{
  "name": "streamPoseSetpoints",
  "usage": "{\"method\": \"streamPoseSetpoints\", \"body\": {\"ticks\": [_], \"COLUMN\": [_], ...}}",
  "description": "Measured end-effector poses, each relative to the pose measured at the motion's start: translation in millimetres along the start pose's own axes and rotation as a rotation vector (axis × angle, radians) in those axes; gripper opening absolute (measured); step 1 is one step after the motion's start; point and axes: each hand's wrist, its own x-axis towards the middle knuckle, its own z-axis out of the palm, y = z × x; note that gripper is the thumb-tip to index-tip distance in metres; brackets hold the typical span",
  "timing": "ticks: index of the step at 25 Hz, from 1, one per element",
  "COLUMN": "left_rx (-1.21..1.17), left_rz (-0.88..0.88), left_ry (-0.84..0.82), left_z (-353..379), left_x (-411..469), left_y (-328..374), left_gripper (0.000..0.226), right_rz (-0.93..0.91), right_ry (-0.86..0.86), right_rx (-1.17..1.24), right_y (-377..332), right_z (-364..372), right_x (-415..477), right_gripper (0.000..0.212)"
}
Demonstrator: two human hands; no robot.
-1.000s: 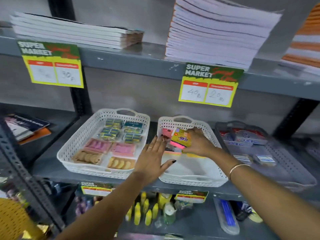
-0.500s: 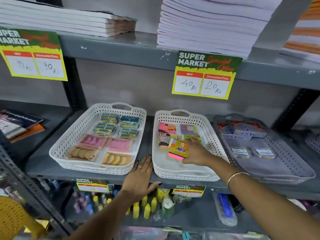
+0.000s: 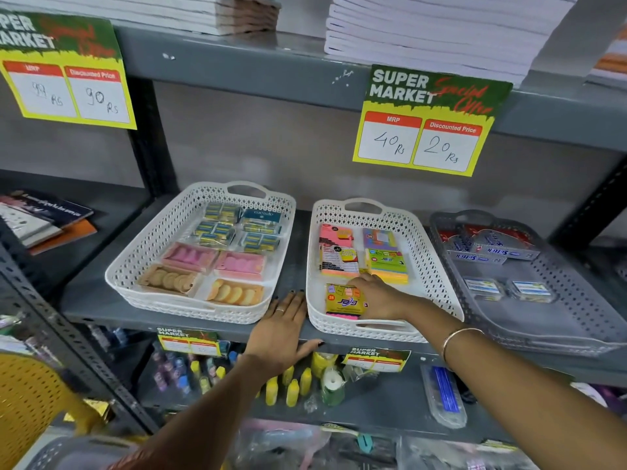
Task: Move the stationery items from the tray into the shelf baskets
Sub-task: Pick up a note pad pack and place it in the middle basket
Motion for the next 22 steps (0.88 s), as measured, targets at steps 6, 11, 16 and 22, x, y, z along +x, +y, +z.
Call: {"method": "streamPoseSetpoints", "body": {"ticks": [6, 11, 16, 22], "left_rx": [0.036, 0.097, 0.090, 0.096], "left_rz": [0.042, 0.059, 0.072, -0.049], "left_ry": [0.035, 0.049, 0.148, 0.213], "left_z": [0.5, -0.3, -5.0, 20.3], "left_x": [1.2, 1.4, -12.4, -109.5], "left_y": [2.2, 2.2, 4.6, -24.7], "left_gripper": [0.079, 0.092, 0.073, 0.058], "right_rz": [0.019, -0.055, -0.233, -0.804], "right_ry": [-0.014, 0.114, 0.663, 0.847], "right_rx": [0.004, 0.154, 0.130, 0.269], "right_y": [0.9, -15.9, -68.7, -207.7], "right_z": [-1.1, -18.8, -54.9, -49.4], "right_x": [0.5, -6.5, -13.0, -21.6], "right_gripper": [0.086, 0.074, 0.019, 0.021]}}
